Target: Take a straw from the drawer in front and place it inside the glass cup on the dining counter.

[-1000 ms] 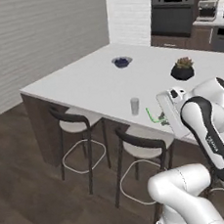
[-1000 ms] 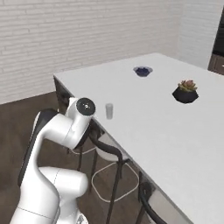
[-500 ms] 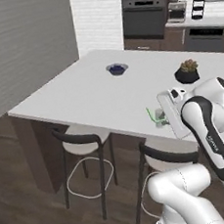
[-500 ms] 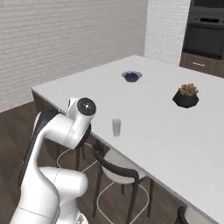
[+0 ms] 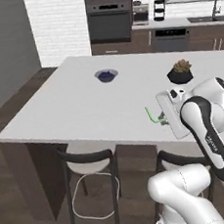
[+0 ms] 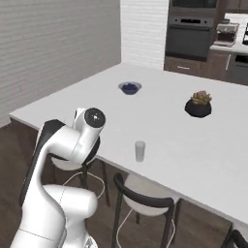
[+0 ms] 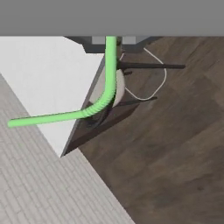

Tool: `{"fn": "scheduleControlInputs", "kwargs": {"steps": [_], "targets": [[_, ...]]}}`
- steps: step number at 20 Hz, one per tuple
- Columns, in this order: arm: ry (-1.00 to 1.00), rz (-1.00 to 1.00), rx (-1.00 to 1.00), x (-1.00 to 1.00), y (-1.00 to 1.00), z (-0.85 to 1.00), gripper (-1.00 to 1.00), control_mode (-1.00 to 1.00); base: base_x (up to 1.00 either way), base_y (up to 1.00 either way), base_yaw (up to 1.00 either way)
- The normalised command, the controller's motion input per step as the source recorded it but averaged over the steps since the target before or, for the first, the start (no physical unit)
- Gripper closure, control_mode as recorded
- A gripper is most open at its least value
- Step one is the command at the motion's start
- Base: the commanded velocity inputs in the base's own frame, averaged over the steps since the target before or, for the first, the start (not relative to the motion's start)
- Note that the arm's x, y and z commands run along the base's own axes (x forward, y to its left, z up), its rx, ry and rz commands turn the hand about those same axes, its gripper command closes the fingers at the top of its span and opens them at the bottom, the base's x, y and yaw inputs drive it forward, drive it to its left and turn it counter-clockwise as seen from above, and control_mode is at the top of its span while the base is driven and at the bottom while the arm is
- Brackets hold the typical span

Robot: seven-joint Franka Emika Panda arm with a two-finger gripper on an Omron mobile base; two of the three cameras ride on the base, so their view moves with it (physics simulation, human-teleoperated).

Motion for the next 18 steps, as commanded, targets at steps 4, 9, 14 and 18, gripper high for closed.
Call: {"fn": "scheduleControlInputs", "kwargs": {"steps": [4, 9, 14, 18], "targets": [[0.00, 0.00, 0.00, 0.00, 0.00, 0.00, 1.00, 1.00, 0.45, 0.35, -0.51], [0.00, 0.00, 0.00, 0.00, 0.00, 0.00, 1.00, 1.00, 0.29, 0.09, -0.53], [0.00, 0.00, 0.00, 0.00, 0.00, 0.00, 1.00, 1.00, 0.47, 0.16, -0.52], [0.00, 0.00, 0.00, 0.00, 0.00, 0.00, 1.00, 1.00, 0.61, 0.33, -0.44]]}}
